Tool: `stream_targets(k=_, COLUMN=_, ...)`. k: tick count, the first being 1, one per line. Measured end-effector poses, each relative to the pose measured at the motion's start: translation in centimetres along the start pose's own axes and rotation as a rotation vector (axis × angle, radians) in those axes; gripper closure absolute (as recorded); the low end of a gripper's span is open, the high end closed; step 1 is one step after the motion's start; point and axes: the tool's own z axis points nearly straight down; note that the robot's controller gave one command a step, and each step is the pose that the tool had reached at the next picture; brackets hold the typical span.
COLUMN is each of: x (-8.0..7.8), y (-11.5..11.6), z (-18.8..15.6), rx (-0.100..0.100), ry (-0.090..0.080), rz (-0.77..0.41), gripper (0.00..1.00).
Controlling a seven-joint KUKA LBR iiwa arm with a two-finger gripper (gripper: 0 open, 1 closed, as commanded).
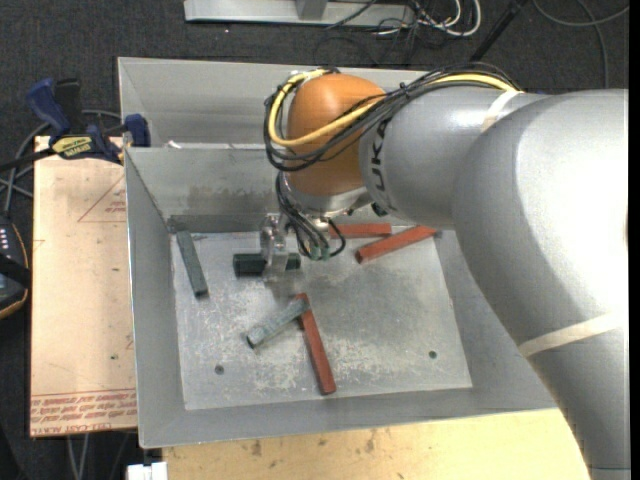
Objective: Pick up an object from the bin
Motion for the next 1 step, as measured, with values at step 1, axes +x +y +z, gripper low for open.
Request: stream_targets(k=1, x=-0.21, y=-0.73, z=-13.51, rx=-0.001, ry=-0.009, rz=0.041, gripper=1.0)
